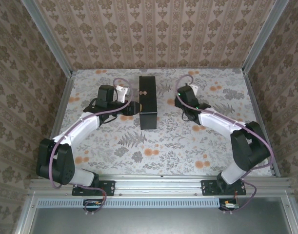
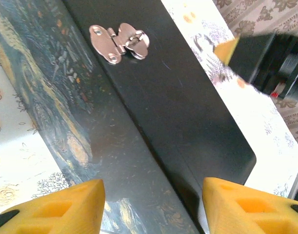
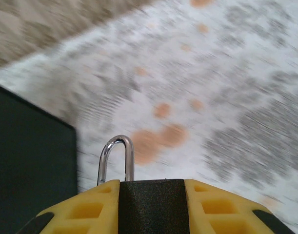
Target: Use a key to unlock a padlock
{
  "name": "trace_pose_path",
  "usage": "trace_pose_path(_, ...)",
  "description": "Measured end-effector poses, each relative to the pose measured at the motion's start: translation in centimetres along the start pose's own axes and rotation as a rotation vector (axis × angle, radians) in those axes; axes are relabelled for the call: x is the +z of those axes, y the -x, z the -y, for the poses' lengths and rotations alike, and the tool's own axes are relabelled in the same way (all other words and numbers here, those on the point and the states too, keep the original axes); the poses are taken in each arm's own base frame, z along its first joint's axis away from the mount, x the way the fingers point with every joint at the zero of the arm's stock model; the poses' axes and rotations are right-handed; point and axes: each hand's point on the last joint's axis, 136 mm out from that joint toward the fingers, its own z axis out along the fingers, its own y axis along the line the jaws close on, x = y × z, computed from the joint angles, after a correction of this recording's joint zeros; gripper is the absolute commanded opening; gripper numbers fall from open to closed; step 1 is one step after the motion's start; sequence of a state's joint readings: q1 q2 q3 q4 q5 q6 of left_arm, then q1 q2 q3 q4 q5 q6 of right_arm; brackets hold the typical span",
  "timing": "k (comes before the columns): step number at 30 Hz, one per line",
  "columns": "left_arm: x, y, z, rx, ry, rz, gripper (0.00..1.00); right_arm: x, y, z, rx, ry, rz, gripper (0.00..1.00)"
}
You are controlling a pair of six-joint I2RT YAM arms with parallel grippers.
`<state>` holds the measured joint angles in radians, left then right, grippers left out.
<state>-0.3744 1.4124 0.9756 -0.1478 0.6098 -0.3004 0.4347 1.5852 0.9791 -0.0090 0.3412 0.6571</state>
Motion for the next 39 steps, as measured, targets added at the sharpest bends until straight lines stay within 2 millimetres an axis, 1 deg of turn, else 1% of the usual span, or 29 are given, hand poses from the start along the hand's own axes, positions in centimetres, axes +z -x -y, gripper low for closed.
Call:
trace_pose_path(2, -0.3, 0.2, -0.3, -0.009, 0.006, 0.008, 0.56, 0.6, -2.9, 3.3, -0.01, -0.052, -0.062, 0.01)
trace_pose_path(3, -0.4, 0.3, -0.4, -0.014, 0.01, 0.012, 0.57, 0.8, -4.5, 4.6, -0.021, -0.073, -0.098, 0.02)
trace_pose_path(5, -0.6, 0.5, -0.7, -0.021, 0.018, 0.021, 0.57, 0.8, -7.7, 6.7, -0.051, -0.105, -0.171, 0.07)
trace_pose_path(6, -0.8, 0.7, -0.8, -0.023, 0.023, 0.027, 0.57, 0.7, -8.9, 7.3, -0.064, -0.113, -0.2, 0.12)
trace_pose_path(7, -0.9, 0.8, -0.8, -0.022, 0.027, 0.031, 0.57, 0.7, -9.7, 7.7, -0.073, -0.118, -0.219, 0.23)
trace_pose_path(8, -1.1, 0.9, -0.9, -0.022, 0.032, 0.036, 0.57, 0.7, -10.2, 8.0, -0.079, -0.119, -0.232, 0.37)
trace_pose_path(9, -1.2, 1.0, -1.0, -0.021, 0.038, 0.04, 0.57, 0.7, -10.4, 8.0, -0.083, -0.115, -0.241, 0.44)
trace_pose_path(13, -1.7, 0.9, -1.0, -0.026, 0.058, 0.041, 0.57, 0.4, -10.2, 7.4, -0.123, -0.086, -0.25, 0.56)
trace_pose_path(14, -1.9, 0.9, -1.1, -0.028, 0.065, 0.041, 0.57, 0.2, -9.8, 7.1, -0.135, -0.075, -0.251, 0.68)
trace_pose_path(15, -2.1, 0.9, -1.2, -0.031, 0.071, 0.043, 0.58, -0.2, -9.3, 6.7, -0.15, -0.062, -0.247, 0.72)
trace_pose_path(16, -2.4, 1.0, -1.3, -0.032, 0.079, 0.049, 0.57, -0.7, -8.3, 5.9, -0.167, -0.04, -0.238, 0.73)
trace_pose_path(18, -3.0, 1.3, -1.6, -0.035, 0.096, 0.064, 0.57, -1.8, -5.6, 3.6, -0.179, 0.02, -0.199, 0.73)
trace_pose_path(19, -3.2, 1.4, -1.8, -0.039, 0.107, 0.07, 0.57, -2.6, -4.0, 1.8, -0.185, 0.068, -0.169, 0.75)
trace_pose_path(20, -3.4, 1.5, -2.1, -0.042, 0.118, 0.074, 0.58, -3.5, -2.3, -0.3, -0.191, 0.124, -0.134, 0.84)
trace_pose_path(21, -3.6, 1.5, -2.4, -0.046, 0.131, 0.077, 0.58, -4.3, -1.2, -2.2, -0.197, 0.17, -0.108, 0.99)
trace_pose_path(23, -3.8, 1.4, -3.3, -0.062, 0.172, 0.076, 0.58, -6.5, 0.7, -6.7, -0.207, 0.277, -0.056, 1.0)
trace_pose_path(24, -4.0, 1.3, -3.8, -0.07, 0.194, 0.075, 0.58, -7.3, 1.0, -8.4, -0.208, 0.315, -0.046, 1.0)
trace_pose_path(26, -4.2, 1.1, -4.6, -0.089, 0.231, 0.071, 0.58, -9.0, 1.0, -11.6, -0.209, 0.388, -0.032, 1.0)
trace_pose_path(28, -4.5, 0.9, -5.3, -0.103, 0.259, 0.068, 0.58, -9.5, 0.4, -13.6, -0.21, 0.42, -0.037, 1.0)
trace_pose_path(29, -4.5, 0.7, -5.4, -0.107, 0.268, 0.064, 0.58, -9.4, -0.1, -14.3, -0.214, 0.425, -0.045, 1.0)
trace_pose_path(32, -4.7, 0.3, -5.9, -0.121, 0.291, 0.052, 0.58, -8.1, -1.5, -15.8, -0.228, 0.406, -0.074, 1.0)
trace_pose_path(36, -4.7, 0.2, -5.9, -0.125, 0.292, 0.046, 0.58, -6.1, -3.1, -16.8, -0.24, 0.374, -0.105, 1.0)
trace_pose_path(39, -4.7, 0.2, -5.9, -0.124, 0.292, 0.047, 0.58, -5.3, -3.7, -17.8, -0.244, 0.364, -0.122, 1.0)
